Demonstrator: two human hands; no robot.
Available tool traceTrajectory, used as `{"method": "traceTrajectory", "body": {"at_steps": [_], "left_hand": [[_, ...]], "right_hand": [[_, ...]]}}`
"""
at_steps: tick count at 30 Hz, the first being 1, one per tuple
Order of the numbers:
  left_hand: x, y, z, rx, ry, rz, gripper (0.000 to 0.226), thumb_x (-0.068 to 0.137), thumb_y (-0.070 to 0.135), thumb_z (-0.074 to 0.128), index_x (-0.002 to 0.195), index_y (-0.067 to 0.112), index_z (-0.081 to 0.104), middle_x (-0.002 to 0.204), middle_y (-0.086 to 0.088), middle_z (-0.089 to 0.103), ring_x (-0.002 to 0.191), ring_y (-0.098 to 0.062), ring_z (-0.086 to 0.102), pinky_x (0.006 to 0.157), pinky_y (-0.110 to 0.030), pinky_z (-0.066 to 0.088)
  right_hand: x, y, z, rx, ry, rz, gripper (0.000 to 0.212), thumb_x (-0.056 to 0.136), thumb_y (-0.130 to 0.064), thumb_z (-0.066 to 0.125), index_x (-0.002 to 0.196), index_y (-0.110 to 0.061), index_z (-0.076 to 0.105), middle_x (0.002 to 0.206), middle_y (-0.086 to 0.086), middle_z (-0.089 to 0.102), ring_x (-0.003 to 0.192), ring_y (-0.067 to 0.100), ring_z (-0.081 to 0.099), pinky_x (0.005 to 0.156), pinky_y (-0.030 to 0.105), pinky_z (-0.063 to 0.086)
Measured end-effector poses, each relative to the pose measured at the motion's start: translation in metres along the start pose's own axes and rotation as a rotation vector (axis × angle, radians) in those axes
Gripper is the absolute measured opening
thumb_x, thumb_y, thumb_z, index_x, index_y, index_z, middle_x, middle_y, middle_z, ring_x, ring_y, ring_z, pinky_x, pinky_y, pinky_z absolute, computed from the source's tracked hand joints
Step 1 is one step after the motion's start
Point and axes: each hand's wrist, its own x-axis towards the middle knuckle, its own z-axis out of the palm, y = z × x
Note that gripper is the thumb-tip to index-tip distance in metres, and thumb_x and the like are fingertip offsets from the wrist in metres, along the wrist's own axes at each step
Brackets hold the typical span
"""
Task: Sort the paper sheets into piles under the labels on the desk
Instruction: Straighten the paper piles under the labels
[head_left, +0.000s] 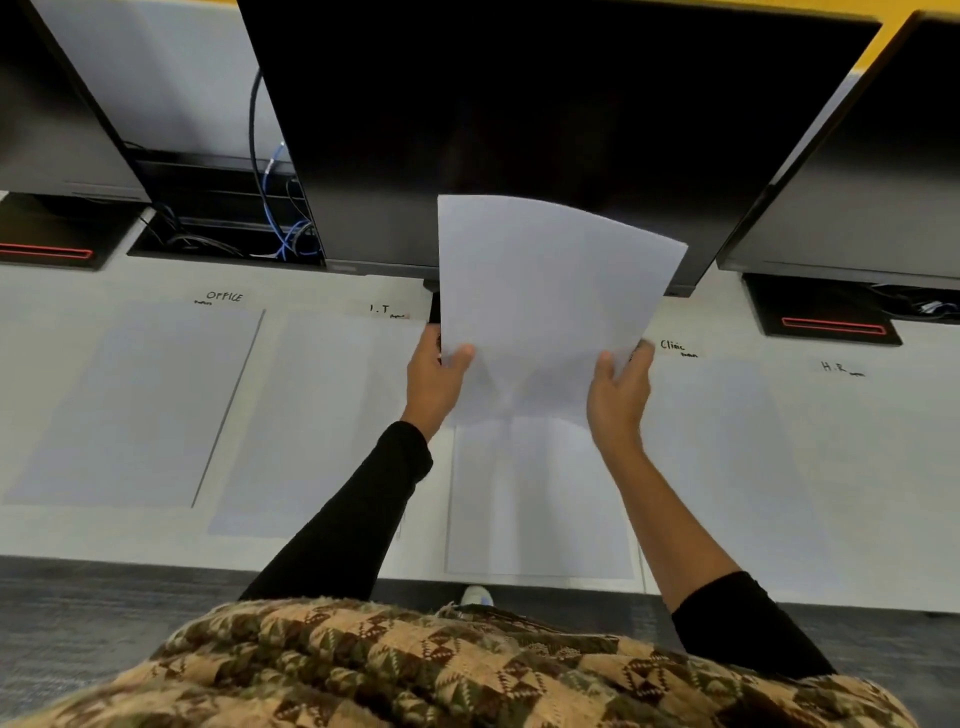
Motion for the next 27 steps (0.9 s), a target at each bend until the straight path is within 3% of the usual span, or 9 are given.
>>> {"method": "traceTrajectory", "body": {"at_steps": [2,5,7,10,12,15,21,24,27], "left_hand": [[-0.001,-0.009,0.003,0.047,-0.052,-0.047,0.040,0.092,0.011,0.054,0.131,0.009,0.046,0.130,-0.008,0.056,0.116,-0.020,0.053,0.096,-0.028,0.044],[0.001,-0.007,0.003,0.064,0.005,-0.038,0.033,0.094,0.007,0.050,0.128,0.005,0.051,0.127,-0.011,0.058,0.118,-0.024,0.054,0.094,-0.025,0.042],[0.002,0.003,-0.005,0.040,0.059,-0.008,0.030,0.095,0.006,0.048,0.124,0.003,0.053,0.118,-0.007,0.060,0.110,-0.021,0.056,0.094,-0.025,0.043],[0.006,0.020,-0.028,0.027,0.141,0.052,0.031,0.096,0.007,0.046,0.125,-0.001,0.050,0.108,0.003,0.051,0.101,-0.011,0.049,0.095,-0.026,0.044],[0.013,0.026,-0.055,0.058,0.178,0.093,0.029,0.097,0.008,0.045,0.124,0.001,0.051,0.107,0.004,0.048,0.100,-0.010,0.046,0.088,-0.020,0.039],[0.029,0.018,-0.106,0.145,0.199,0.132,0.006,0.094,0.012,0.045,0.093,0.012,0.051,0.089,-0.005,0.051,0.081,-0.016,0.047,0.071,-0.026,0.039],[0.048,-0.009,-0.212,0.237,0.240,0.021,0.011,0.089,0.016,0.047,0.080,0.011,0.047,0.079,-0.010,0.045,0.073,-0.018,0.041,0.067,-0.030,0.035],[0.053,-0.027,-0.265,0.278,0.249,-0.031,0.011,0.089,0.019,0.048,0.079,0.013,0.047,0.079,-0.010,0.045,0.072,-0.019,0.040,0.067,-0.031,0.034],[0.057,-0.044,-0.308,0.290,0.276,-0.078,0.012,0.089,0.019,0.048,0.079,0.014,0.046,0.078,-0.009,0.044,0.071,-0.019,0.039,0.065,-0.031,0.033]], "right_hand": [[-0.006,0.011,0.001,-0.084,-0.039,0.097,0.027,0.098,-0.007,0.038,0.124,0.000,0.040,0.124,0.012,0.054,0.097,0.017,0.050,0.075,0.012,0.038],[0.000,0.011,0.002,-0.128,-0.049,0.123,0.005,0.099,-0.009,0.037,0.102,-0.011,0.040,0.090,0.001,0.051,0.082,0.014,0.042,0.076,0.021,0.035],[0.005,0.004,0.005,-0.139,-0.064,0.090,0.016,0.098,-0.009,0.039,0.085,-0.018,0.035,0.071,-0.012,0.034,0.065,0.006,0.036,0.065,0.013,0.036],[0.002,-0.012,0.017,-0.132,-0.095,0.006,0.017,0.096,-0.008,0.045,0.081,-0.017,0.042,0.066,-0.011,0.036,0.056,0.002,0.035,0.048,0.002,0.035],[-0.006,-0.022,0.033,-0.079,-0.132,-0.025,0.001,0.094,-0.010,0.050,0.095,-0.011,0.050,0.072,-0.008,0.048,0.060,0.001,0.043,0.052,0.000,0.038],[-0.025,-0.034,0.065,-0.011,-0.208,-0.051,0.021,0.092,-0.015,0.055,0.111,-0.007,0.054,0.087,-0.006,0.056,0.070,0.001,0.053,0.061,0.001,0.045],[-0.073,-0.041,0.140,-0.015,-0.376,-0.051,0.018,0.099,-0.015,0.039,0.094,-0.008,0.054,0.075,-0.001,0.055,0.066,0.012,0.050,0.064,0.027,0.044],[-0.098,-0.040,0.176,-0.133,-0.513,-0.048,0.026,0.100,-0.010,0.034,0.109,-0.003,0.057,0.098,0.012,0.064,0.086,0.024,0.059,0.077,0.031,0.048],[-0.115,-0.030,0.205,-0.352,-0.672,-0.084,0.036,0.097,-0.005,0.035,0.128,-0.012,0.052,0.130,0.009,0.054,0.118,0.024,0.052,0.096,0.026,0.042]]}}
